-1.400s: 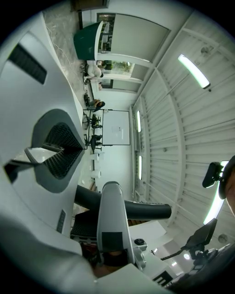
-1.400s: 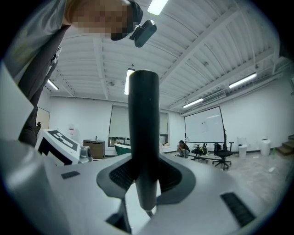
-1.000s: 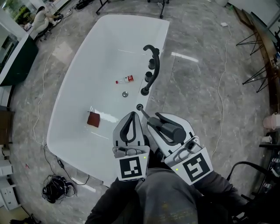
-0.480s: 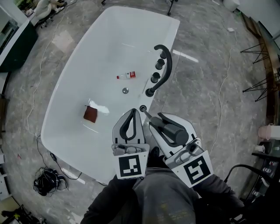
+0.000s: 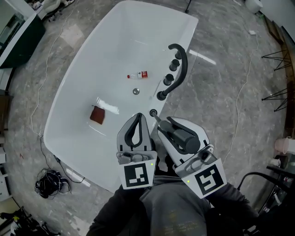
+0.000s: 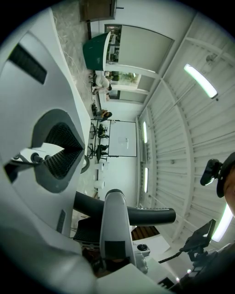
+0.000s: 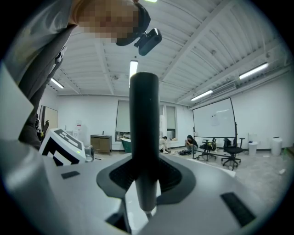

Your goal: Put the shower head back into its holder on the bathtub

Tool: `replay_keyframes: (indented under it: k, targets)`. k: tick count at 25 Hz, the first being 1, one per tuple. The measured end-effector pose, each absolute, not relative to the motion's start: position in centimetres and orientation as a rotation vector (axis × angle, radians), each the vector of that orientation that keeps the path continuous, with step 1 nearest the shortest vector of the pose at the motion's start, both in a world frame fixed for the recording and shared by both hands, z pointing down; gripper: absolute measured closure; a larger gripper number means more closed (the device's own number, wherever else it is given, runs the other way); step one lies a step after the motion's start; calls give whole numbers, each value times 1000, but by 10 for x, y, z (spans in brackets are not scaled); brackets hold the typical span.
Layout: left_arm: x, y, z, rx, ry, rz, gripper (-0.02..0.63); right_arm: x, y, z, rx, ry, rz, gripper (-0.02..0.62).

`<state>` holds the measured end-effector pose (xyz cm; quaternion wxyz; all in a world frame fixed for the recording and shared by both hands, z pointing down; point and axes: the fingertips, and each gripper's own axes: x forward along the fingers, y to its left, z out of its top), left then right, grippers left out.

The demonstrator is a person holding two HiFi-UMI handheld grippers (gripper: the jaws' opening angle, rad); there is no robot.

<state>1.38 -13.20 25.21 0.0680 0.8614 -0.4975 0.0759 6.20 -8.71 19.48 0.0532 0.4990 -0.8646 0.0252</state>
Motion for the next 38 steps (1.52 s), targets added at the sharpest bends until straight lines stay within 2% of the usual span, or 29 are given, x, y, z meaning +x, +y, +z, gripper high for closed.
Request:
replay_keyframes:
  k: [8,38]
  targets:
    - [4,-140,281,2560,-1534,247,604,54,-88,212,1474,-2636,-12,474]
    - [-6,-138,327,2494,-1612,236,604,55,-80,256,1428,-2657,-16,474]
